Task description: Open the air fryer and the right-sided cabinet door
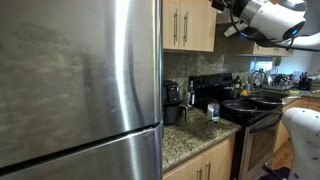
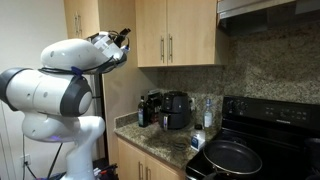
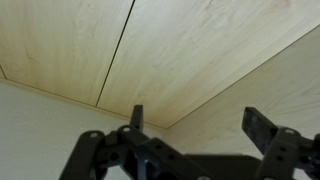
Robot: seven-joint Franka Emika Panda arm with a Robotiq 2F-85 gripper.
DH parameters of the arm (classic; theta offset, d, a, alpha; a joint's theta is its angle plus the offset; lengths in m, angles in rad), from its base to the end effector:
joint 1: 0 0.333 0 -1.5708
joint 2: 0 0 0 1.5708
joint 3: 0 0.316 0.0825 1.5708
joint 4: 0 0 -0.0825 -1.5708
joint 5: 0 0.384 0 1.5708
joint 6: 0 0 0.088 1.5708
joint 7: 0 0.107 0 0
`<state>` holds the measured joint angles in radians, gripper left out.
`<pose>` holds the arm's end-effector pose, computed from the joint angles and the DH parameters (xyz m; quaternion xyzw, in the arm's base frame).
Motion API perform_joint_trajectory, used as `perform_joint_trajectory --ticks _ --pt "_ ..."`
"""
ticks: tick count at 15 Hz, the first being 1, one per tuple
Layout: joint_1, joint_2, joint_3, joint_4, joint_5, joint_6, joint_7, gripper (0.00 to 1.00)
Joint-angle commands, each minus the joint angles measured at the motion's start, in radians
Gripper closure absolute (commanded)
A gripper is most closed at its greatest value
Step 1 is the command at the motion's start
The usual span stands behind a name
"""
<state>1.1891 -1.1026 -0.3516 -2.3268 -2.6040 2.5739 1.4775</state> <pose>0.2333 0.1325 0.7654 0.4052 0.2077 0.8875 0.0709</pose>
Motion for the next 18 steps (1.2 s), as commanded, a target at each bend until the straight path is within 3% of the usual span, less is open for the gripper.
perform_joint_trajectory --ticks 1,2,4,8,9,10,13,14,18 --pt "0.002 -0.003 -0.004 0.002 0.003 0.002 0.001 0.0" --pt "-0.009 0.005 -0.018 0.01 0.073 -0.042 0.023 0.0" --pt "0.035 -0.003 -0.072 0.091 0.082 -0.019 0.088 0.0" --pt "0.045 0.038 -0.156 0.222 0.178 -0.029 0.185 0.0" --pt "0.023 0.056 -0.165 0.223 0.247 -0.05 0.182 0.0" --pt "0.009 0.013 -0.143 0.186 0.18 -0.018 0.176 0.0" --pt "0.004 0.034 -0.167 0.208 0.229 -0.015 0.184 0.0" --pt "-0.031 0.073 -0.193 0.212 0.362 -0.006 0.12 0.0" --pt "-0.018 0.169 -0.349 0.251 0.57 0.026 0.084 0.0"
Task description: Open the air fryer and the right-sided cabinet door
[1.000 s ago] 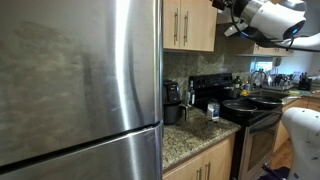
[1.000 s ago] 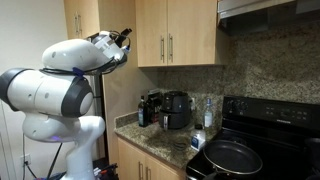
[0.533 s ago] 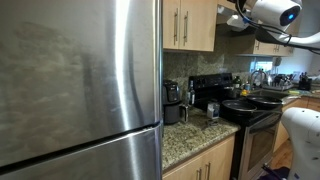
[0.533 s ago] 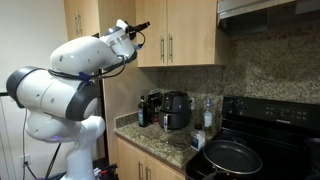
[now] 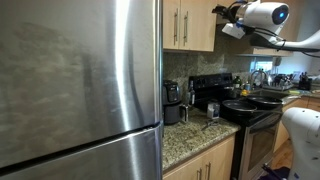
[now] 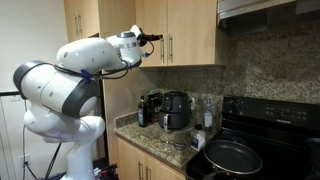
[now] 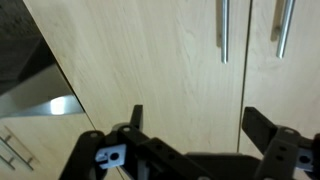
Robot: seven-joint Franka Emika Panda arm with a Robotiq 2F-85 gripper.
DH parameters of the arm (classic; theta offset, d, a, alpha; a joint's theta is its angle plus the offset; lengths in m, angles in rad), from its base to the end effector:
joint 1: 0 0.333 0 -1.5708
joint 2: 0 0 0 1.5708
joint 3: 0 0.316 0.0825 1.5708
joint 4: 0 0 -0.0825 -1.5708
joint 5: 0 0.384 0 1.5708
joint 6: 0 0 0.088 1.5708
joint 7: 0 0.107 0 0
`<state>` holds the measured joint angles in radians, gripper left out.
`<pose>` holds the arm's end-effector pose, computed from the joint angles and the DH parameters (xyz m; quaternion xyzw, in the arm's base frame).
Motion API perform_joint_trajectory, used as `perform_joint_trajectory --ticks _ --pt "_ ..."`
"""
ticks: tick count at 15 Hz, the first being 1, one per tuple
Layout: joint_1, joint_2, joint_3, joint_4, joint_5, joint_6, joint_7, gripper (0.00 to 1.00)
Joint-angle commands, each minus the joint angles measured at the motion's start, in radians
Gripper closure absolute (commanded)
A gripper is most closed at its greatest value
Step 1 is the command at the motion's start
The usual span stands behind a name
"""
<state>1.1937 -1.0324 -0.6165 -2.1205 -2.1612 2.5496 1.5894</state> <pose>0.3508 0.0205 0.7905 -0.5928 0.0474 -0.7998 0.0815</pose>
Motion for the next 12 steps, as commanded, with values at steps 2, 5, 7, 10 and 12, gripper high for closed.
perform_joint_trajectory --ticks 2,5,7,10,12 --pt "-0.036 0.164 -0.135 0.038 0.257 0.073 -0.112 0.0" --pt "-0.094 0.226 -0.122 0.002 0.355 0.11 -0.265 0.0" --pt "-0.119 0.246 -0.121 0.012 0.355 0.148 -0.202 0.0" --pt "-0.131 0.296 -0.127 0.037 0.367 0.215 -0.237 0.0" --pt "-0.109 0.34 -0.14 0.096 0.345 0.347 -0.216 0.0"
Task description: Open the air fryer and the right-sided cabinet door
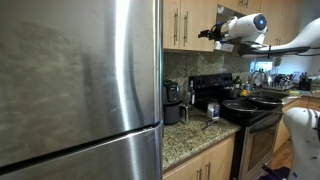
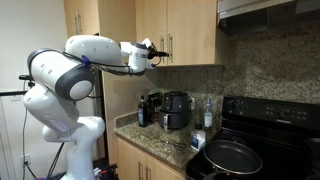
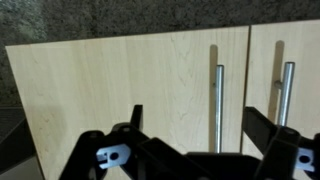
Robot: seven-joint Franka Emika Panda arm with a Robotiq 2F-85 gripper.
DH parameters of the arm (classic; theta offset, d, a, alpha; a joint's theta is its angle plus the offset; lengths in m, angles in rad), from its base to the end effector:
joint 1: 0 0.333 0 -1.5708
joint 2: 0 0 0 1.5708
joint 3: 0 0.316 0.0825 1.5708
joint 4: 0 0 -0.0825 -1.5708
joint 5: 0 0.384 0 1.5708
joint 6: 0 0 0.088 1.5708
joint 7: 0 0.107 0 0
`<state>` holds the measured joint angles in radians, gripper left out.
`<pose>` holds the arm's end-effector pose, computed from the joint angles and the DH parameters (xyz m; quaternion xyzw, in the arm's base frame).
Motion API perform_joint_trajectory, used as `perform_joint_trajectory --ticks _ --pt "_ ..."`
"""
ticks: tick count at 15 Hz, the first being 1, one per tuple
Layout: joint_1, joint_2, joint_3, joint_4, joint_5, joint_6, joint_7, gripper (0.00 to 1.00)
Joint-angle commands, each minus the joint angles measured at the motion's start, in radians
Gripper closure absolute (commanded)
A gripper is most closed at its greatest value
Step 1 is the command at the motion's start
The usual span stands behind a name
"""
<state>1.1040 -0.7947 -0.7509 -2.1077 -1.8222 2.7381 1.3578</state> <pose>0.4204 0.0405 0.7256 -0.7132 -0.0087 -0.6990 0.0511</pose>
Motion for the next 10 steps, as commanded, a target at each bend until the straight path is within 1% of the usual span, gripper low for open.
perform_joint_trajectory --ticks 1,2,3,5,6,7,9,10 --pt "0.089 0.071 -0.038 0.117 -0.039 0.142 -0.009 0.0" --pt "0.108 0.107 -0.041 0.17 -0.061 0.161 0.015 0.0" --pt "0.143 0.125 -0.053 0.217 -0.081 0.16 0.036 0.0" --pt "0.219 0.158 -0.091 0.328 -0.192 0.095 0.144 0.0" --pt "0.167 0.088 -0.047 0.21 -0.121 0.107 0.067 0.0" --pt "0.198 0.106 -0.065 0.256 -0.154 0.096 0.101 0.0" --pt "0.221 0.129 -0.082 0.3 -0.168 0.094 0.117 0.0" --pt "0.202 0.133 -0.092 0.271 -0.116 0.094 0.084 0.0"
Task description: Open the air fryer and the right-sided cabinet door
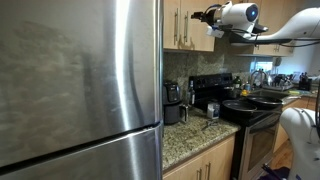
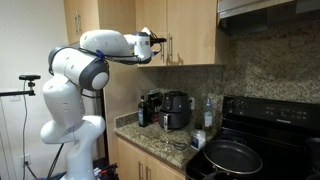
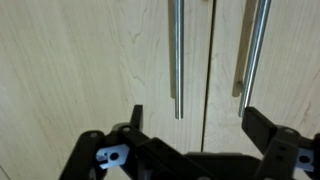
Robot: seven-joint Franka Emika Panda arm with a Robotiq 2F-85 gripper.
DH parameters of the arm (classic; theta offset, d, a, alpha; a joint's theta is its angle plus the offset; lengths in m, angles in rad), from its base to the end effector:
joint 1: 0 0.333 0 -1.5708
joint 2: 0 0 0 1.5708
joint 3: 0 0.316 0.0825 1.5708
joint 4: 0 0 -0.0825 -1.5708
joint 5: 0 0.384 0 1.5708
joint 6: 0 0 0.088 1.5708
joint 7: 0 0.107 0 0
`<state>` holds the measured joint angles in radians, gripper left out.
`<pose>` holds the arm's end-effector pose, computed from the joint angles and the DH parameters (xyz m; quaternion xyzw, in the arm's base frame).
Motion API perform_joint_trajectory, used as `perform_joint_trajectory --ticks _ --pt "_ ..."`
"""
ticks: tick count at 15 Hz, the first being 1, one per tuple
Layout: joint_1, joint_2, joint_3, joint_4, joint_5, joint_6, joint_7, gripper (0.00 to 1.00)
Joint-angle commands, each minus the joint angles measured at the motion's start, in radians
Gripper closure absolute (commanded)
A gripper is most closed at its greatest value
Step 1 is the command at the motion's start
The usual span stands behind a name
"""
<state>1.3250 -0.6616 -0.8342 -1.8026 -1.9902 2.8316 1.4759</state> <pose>0.4424 0.0791 0.8039 -0.6347 -0.0450 -0.7670 0.0825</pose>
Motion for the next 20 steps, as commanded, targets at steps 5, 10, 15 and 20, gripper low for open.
perform_joint_trajectory --ticks 5,10,15,20 --pt "0.072 0.044 -0.192 0.002 0.107 0.057 -0.052 0.0" --pt "0.179 0.033 -0.261 -0.009 0.159 0.159 -0.178 0.0" --pt "0.204 0.013 -0.253 0.007 0.097 0.117 -0.142 0.0" --pt "0.298 0.003 -0.318 0.126 -0.075 0.125 -0.077 0.0"
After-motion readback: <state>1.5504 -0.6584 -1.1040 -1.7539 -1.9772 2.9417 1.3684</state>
